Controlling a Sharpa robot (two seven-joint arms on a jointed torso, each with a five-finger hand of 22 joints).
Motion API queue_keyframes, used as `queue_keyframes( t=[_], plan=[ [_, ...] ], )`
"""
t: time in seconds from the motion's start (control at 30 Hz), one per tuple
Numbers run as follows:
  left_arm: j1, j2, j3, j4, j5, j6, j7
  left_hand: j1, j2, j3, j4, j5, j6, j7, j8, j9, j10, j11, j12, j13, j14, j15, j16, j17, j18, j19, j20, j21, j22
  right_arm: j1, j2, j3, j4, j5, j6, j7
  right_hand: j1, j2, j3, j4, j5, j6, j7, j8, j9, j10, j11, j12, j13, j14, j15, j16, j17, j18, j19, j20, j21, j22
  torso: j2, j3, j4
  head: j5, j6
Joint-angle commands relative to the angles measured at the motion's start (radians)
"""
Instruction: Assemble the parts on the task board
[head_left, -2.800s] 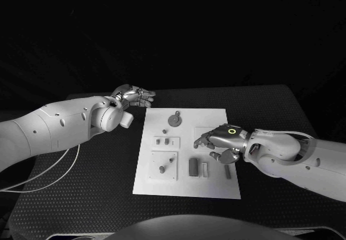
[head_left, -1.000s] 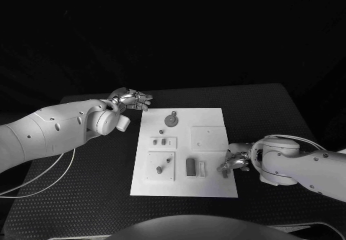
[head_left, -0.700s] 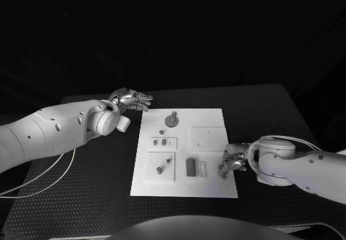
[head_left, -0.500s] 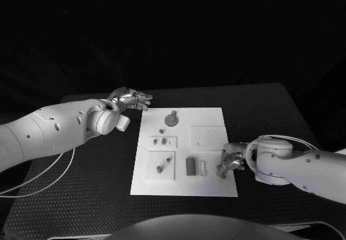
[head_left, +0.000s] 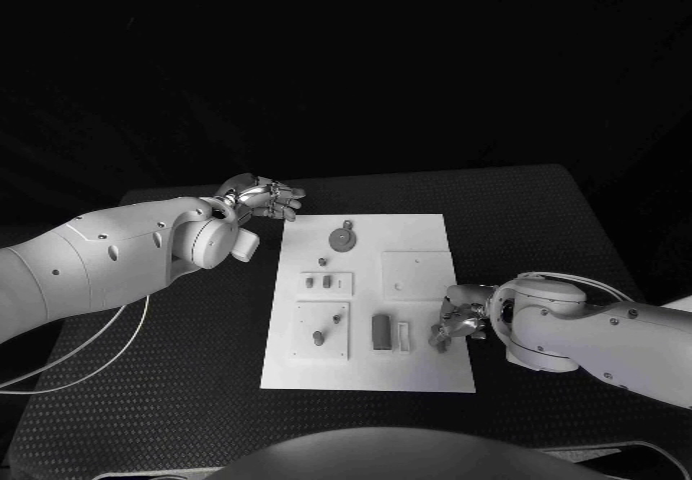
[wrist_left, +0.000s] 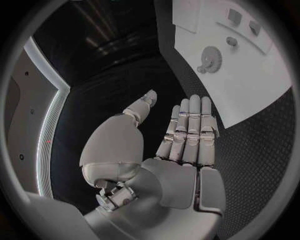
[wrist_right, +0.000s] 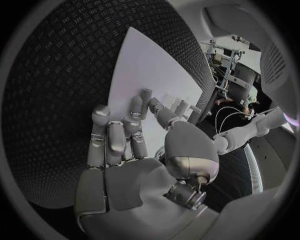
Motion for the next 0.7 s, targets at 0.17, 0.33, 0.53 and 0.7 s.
queue_keyframes(
  t=[0.17,0.33,0.53,0.7],
  plan=[
    [0.001,0.001,0.001,0.003,-0.004,0.011,0.005,-0.005,0.002,-0.004,0.000,-0.003,-0.008,0.001,0.005,-0.002,-0.003,-0.001,0.002,-0.001,0.003,0.003,-0.006,0.002,0.009,-0.005,-0.001,0.004,-0.001,-0.015,0.000,-0.015,-0.003,0.206,-0.106,-0.004,-0.037,0.039,0.013,-0.021,0.005,-0.010,0.012,-0.106,-0.008,0.003,0.003,-0.008,0.003,-0.003,-0.003,-0.008,-0.002,0.014,0.003,0.003,-0.004,0.004,0.000,-0.0002,0.0005,0.001,0.001],
    [0.001,0.001,0.001,0.003,-0.004,0.011,0.005,-0.005,0.001,-0.004,0.000,-0.003,-0.008,0.001,0.005,-0.002,-0.003,-0.001,0.002,-0.001,0.003,0.003,-0.006,0.002,0.009,-0.005,-0.001,0.004,-0.002,0.003,0.003,-0.015,0.007,0.278,-0.172,-0.005,-0.029,0.050,0.019,-0.025,0.005,-0.006,0.011,-0.107,-0.010,0.005,0.002,-0.008,0.005,-0.003,-0.004,-0.009,-0.002,0.014,0.001,0.002,-0.003,0.007,0.000,-0.0004,0.0004,0.002,-0.001],
    [0.001,0.001,0.001,0.003,-0.004,0.011,0.005,-0.004,0.001,-0.004,0.000,-0.003,-0.009,0.001,0.005,-0.002,-0.003,-0.001,0.003,-0.001,0.003,0.003,-0.007,0.003,0.009,-0.005,-0.001,0.004,-0.002,0.009,0.008,-0.015,0.032,0.353,-0.216,-0.001,-0.020,0.030,0.016,-0.025,0.005,-0.002,0.010,-0.108,-0.012,0.008,0.000,-0.008,0.008,0.000,-0.005,-0.008,0.002,0.014,0.001,0.001,0.000,0.011,0.000,-0.0004,0.0007,0.002,-0.001],
    [0.001,0.001,0.001,0.004,-0.004,0.012,0.005,-0.004,0.001,-0.004,-0.001,-0.003,-0.009,0.001,0.005,-0.002,-0.003,-0.001,0.003,-0.001,0.003,0.003,-0.007,0.003,0.009,-0.005,-0.001,0.004,-0.002,0.009,0.014,-0.015,0.038,0.368,-0.223,0.000,-0.019,0.018,0.013,-0.024,0.005,0.000,0.010,-0.109,-0.013,0.010,0.000,-0.009,0.008,-0.001,-0.005,-0.009,0.000,0.014,0.002,0.001,0.001,0.013,0.000,0.0000,0.0003,0.001,-0.001]
  ],
)
